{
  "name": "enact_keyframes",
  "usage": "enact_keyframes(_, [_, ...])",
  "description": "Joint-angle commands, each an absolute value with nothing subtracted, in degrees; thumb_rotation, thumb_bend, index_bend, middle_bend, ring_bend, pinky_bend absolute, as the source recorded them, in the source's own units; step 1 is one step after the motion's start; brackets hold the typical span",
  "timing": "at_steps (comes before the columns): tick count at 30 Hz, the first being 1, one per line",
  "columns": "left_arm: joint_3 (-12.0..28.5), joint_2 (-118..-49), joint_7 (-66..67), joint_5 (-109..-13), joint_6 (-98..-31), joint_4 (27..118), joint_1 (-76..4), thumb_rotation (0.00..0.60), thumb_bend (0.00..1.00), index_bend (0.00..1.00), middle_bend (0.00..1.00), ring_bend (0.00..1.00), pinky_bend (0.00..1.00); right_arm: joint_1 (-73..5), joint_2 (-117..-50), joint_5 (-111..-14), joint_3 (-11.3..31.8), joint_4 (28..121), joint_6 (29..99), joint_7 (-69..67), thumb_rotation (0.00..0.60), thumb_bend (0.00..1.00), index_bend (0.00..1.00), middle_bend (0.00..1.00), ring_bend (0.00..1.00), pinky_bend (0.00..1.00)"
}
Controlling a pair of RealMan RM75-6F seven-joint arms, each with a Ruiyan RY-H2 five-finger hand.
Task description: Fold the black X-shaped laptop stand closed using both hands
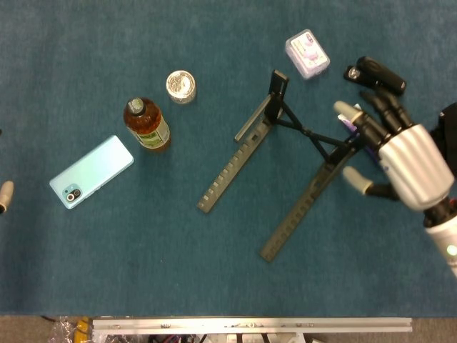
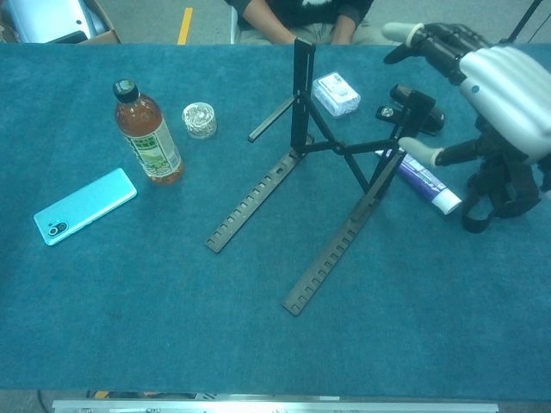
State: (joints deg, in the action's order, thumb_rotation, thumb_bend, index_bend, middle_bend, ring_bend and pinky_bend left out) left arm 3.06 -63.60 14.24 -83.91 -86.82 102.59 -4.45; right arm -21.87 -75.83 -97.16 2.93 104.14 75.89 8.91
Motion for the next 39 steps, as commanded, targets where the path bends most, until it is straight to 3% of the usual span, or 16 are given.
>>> enact_keyframes(1, [3.05, -63.56, 14.16, -84.1, -86.95, 102.59, -4.42, 0.6, 0.28, 0.19, 0.17, 0.14, 0.14, -22.41, -73.73, -100.75, 0.3, 108.06, 74.99, 6.37, 0.6, 0.24, 0.04, 0.21, 0.06, 0.06])
enact_keyframes(4, [3.03, -63.51, 14.08, -84.24, -87.08, 102.61, -4.37, 0.6, 0.28, 0.19, 0.17, 0.14, 0.14, -22.83, -73.12, -102.17, -0.69, 109.79, 74.09, 5.85, 0.6, 0.25, 0.04, 0.21, 0.06, 0.06])
enact_keyframes(10, [2.91, -63.37, 13.74, -84.64, -87.24, 102.67, -4.28, 0.6, 0.28, 0.19, 0.17, 0.14, 0.14, -26.33, -74.95, -98.84, -1.68, 113.12, 65.4, 3.19, 0.6, 0.25, 0.04, 0.21, 0.06, 0.06])
enact_keyframes(24, [2.78, -62.2, 13.03, -84.61, -88.44, 102.74, -3.27, 0.6, 0.28, 0.19, 0.17, 0.14, 0.14, -35.26, -85.1, -82.89, 5.69, 110.28, 51.49, -5.28, 0.6, 0.26, 0.04, 0.21, 0.06, 0.06])
enact_keyframes(39, [2.94, -61.88, 13.06, -83.95, -88.28, 102.51, -3.07, 0.6, 0.28, 0.19, 0.17, 0.14, 0.14, -39.39, -92.95, -75.65, 11.04, 101.89, 50.74, -7.77, 0.6, 0.26, 0.04, 0.21, 0.06, 0.06])
